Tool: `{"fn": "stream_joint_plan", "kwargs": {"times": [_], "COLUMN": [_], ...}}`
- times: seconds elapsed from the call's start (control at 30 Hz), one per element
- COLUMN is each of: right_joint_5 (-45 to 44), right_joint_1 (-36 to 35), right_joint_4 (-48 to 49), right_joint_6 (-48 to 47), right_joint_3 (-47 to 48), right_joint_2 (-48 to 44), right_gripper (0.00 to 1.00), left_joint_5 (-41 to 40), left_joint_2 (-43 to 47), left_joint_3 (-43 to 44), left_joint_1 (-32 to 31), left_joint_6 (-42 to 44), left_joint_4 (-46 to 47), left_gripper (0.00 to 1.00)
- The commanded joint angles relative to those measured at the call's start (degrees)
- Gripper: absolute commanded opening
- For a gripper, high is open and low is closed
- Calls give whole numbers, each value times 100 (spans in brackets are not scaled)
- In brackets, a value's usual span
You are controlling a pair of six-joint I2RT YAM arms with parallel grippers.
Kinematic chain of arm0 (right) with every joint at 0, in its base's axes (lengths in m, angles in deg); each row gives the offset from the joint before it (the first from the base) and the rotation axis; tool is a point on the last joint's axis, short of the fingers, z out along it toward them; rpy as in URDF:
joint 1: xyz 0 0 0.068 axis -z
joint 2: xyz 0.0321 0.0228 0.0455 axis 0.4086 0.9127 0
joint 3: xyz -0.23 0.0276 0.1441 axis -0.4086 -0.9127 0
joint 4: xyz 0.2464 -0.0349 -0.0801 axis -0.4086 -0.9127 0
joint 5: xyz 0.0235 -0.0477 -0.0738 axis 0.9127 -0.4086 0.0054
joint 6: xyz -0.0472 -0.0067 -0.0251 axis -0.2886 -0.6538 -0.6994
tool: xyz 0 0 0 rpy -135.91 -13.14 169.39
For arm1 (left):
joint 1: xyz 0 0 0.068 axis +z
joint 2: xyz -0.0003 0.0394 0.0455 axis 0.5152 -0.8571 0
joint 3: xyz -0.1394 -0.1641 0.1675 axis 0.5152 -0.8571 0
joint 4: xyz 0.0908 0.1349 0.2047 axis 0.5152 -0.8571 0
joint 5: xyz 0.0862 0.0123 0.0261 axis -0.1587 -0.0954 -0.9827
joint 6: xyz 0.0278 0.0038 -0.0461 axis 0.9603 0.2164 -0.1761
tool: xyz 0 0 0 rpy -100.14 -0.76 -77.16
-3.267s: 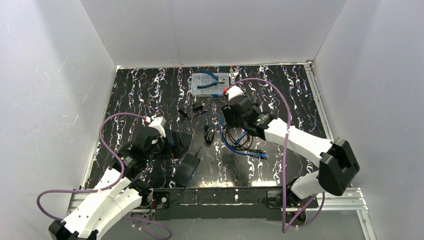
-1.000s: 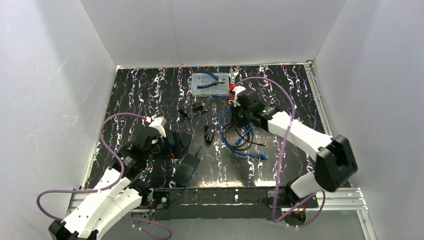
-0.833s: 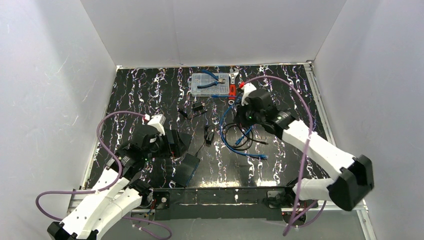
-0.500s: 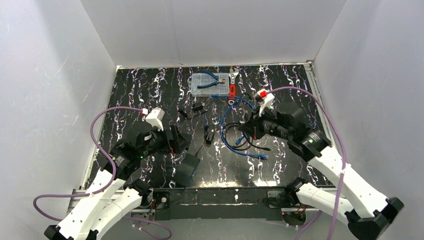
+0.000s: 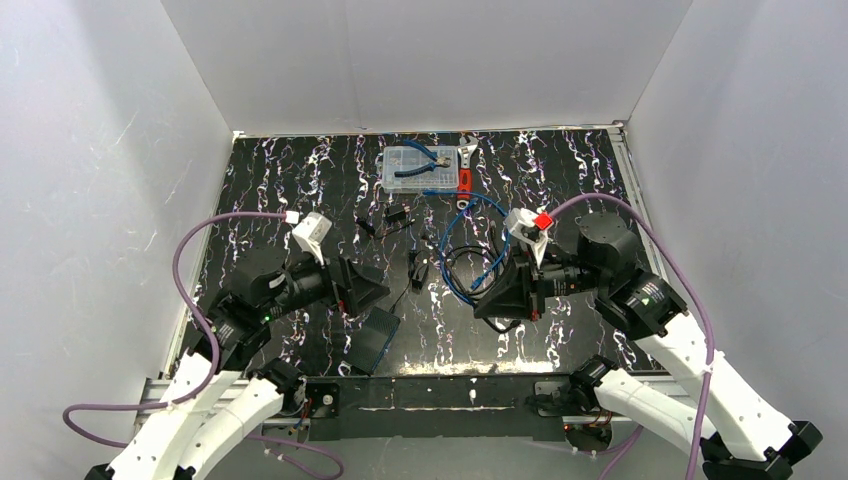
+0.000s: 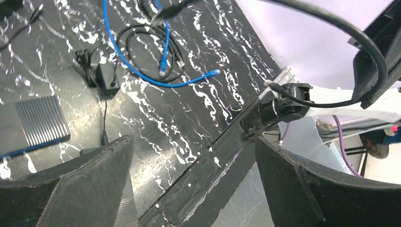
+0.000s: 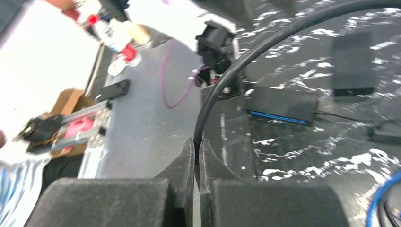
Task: Insert the plug into the switch port
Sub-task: Pick up the connector from the center of the board.
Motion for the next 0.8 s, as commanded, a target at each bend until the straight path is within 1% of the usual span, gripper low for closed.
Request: {"fn": "stream_joint_plan", "kwargs": {"times": [0.0, 0.1, 0.2, 0.3, 0.43, 0.6, 0.77], "right_joint_5": [1742, 2177, 2352, 2416, 2325, 2185, 2197], "right_joint_1": [-16, -26, -67, -158, -369, -608, -790], "right_joint_4": [705, 1085, 1766, 2586, 3146, 3228, 3229], "right_joint_6": [144, 445, 946, 1515, 2053, 2252, 2236], "right_joint_3": [191, 195, 66, -36, 37, 350, 509], "right_joint_2": [36, 90, 94, 111, 190, 321, 420], "right_gripper": [1, 1, 1, 1, 1, 1, 1], "left_joint_5": [585, 626, 707, 665, 617, 611, 497], "left_joint_2": [200, 374, 534, 705, 892, 1152, 1506], "left_joint_3": [273, 278, 197, 66, -104, -374, -638], "left_joint_1": [-25, -22, -24, -24, -24, -24, -24], "left_joint_6": [483, 645, 734, 819, 952, 1217, 1339], "left_joint_4": [255, 268, 390, 526, 736, 1142, 1565], "left_gripper": [99, 100, 100, 100, 99, 100, 100]}}
